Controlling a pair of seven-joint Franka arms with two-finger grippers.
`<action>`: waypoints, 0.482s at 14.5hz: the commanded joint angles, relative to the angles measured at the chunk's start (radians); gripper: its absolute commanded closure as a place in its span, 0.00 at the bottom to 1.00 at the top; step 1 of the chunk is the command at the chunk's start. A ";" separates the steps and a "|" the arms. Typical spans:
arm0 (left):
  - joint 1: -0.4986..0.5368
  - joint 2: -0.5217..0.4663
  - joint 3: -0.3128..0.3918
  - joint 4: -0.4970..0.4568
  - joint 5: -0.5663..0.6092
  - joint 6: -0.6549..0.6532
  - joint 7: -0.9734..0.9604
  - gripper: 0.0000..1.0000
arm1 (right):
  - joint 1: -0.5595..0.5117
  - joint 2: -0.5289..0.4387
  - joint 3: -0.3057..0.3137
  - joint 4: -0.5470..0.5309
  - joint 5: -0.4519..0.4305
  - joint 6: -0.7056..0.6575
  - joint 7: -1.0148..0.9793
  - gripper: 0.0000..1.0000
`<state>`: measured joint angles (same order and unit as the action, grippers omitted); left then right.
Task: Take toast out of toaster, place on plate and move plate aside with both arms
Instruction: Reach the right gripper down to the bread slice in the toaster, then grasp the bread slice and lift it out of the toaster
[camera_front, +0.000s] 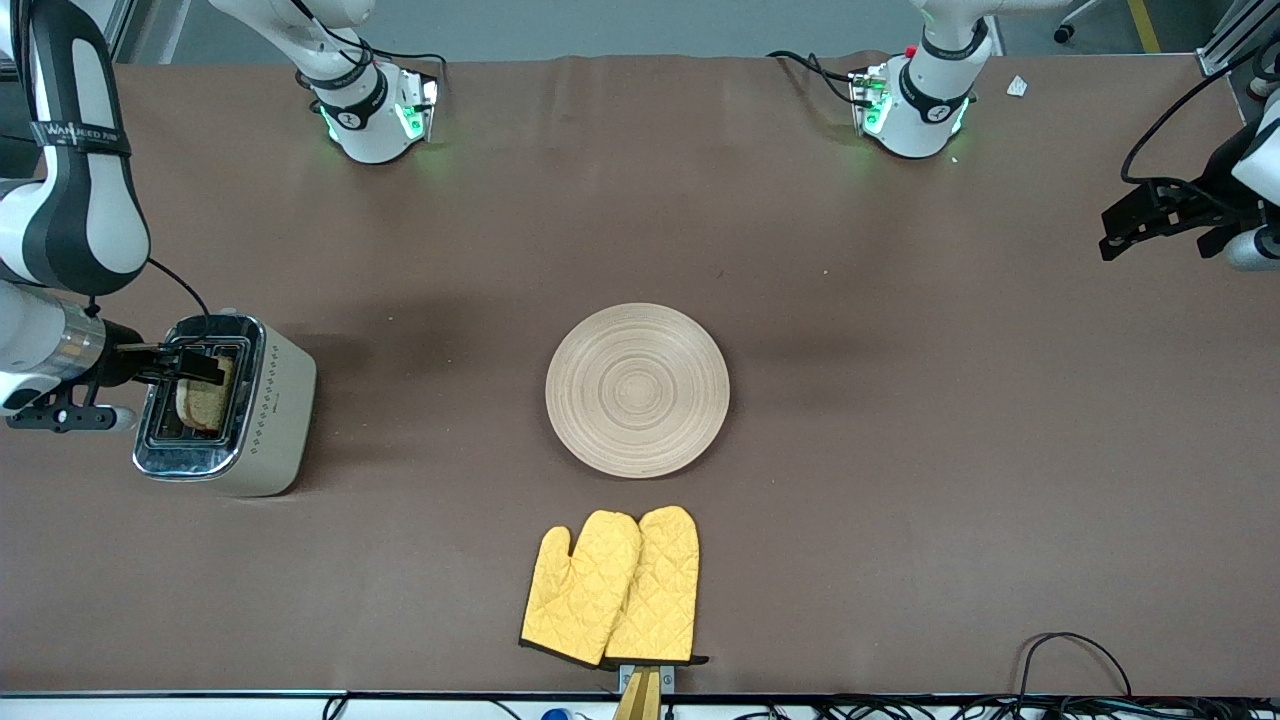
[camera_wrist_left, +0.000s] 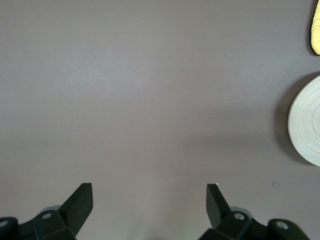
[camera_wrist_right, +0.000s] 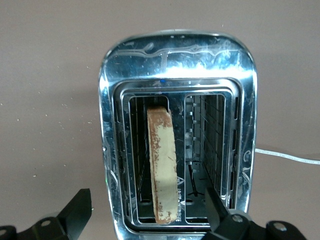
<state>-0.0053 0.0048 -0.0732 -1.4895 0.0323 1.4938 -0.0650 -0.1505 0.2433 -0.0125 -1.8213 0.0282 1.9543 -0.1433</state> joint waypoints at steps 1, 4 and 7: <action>0.005 0.011 0.001 0.025 -0.012 -0.004 0.016 0.00 | -0.024 -0.021 0.011 -0.036 0.027 0.000 -0.015 0.19; 0.005 0.011 0.001 0.025 -0.011 -0.004 0.016 0.00 | -0.021 -0.019 0.011 -0.030 0.029 -0.005 -0.015 0.73; 0.005 0.011 0.001 0.025 -0.012 -0.004 0.016 0.00 | -0.021 0.004 0.011 -0.018 0.029 0.005 -0.016 0.97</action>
<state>-0.0039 0.0048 -0.0730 -1.4894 0.0323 1.4938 -0.0650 -0.1572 0.2437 -0.0117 -1.8307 0.0321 1.9487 -0.1435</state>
